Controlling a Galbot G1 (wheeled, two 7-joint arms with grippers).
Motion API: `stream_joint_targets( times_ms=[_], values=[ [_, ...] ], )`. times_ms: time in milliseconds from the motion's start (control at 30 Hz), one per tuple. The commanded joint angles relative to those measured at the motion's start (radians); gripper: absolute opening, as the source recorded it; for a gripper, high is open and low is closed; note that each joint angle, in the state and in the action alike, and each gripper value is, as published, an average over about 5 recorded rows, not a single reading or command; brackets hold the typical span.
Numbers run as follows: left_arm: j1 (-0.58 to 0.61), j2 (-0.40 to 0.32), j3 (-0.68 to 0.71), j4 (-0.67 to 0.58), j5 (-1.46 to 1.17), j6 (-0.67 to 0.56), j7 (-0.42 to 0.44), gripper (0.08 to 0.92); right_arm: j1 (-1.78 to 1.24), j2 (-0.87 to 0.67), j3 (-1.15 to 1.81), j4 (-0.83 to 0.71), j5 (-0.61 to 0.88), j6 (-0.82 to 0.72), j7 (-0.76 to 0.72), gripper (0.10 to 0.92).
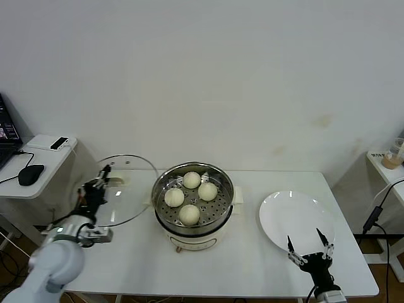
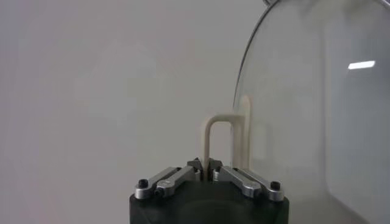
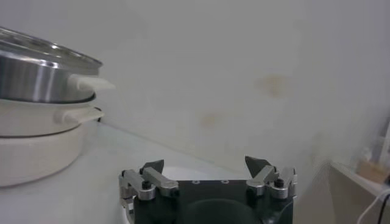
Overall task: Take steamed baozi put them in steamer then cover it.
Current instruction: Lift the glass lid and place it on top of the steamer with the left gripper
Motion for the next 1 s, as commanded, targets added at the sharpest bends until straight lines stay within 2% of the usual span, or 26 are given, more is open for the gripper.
stream_joint_targets(
  times_ms=[33,233,433,1000],
  values=[
    [-0.24,-0.06,0.374,-0.071,0.006,0.275,0.136,0.138,0.035,0.008,-0.039,-0.024,-0.064,-0.005,-0.012,0.823],
    [-0.33,-0.183,0.466,-0.025,0.158,0.308,0.201,0.138,0.061,0.019,-0.07,-0.048,-0.103,-0.014,-0.017,0.823],
    [-0.349,-0.298,0.519,0.034,0.3,0.304,0.218,0.138,0.067,0.02,-0.081,-0.067,-0.122,-0.014,-0.02,0.823],
    [-0.312,-0.433,0.522,0.088,0.453,0.287,0.237,0.138,0.054,0.035,-0.095,-0.088,-0.151,-0.008,-0.018,0.823]
  ],
)
